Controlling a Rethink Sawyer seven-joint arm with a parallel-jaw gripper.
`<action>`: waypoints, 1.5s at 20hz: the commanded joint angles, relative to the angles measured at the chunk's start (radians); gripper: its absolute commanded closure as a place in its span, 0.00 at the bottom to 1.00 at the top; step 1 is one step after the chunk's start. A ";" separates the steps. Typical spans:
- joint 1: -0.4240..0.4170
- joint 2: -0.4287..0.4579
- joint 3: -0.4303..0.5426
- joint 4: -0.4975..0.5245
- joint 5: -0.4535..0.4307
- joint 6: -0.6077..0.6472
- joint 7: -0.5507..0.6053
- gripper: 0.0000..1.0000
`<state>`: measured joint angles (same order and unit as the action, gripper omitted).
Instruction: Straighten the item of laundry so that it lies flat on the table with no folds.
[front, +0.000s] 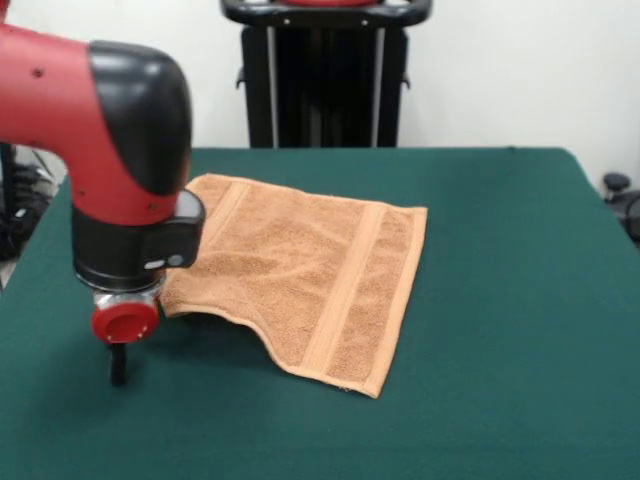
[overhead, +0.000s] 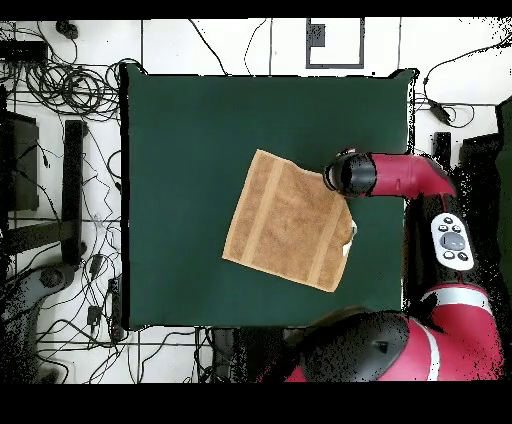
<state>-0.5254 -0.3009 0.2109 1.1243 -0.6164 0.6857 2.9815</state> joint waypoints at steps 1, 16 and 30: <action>-0.019 0.184 0.128 -0.071 0.048 0.191 -0.336 0.00; -0.215 0.293 0.281 0.002 0.164 0.013 -0.545 0.00; -0.372 0.365 0.442 0.096 0.024 -0.265 -0.794 0.00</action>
<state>-0.8933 -0.2034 0.5690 1.1354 -0.3985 0.8675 2.5586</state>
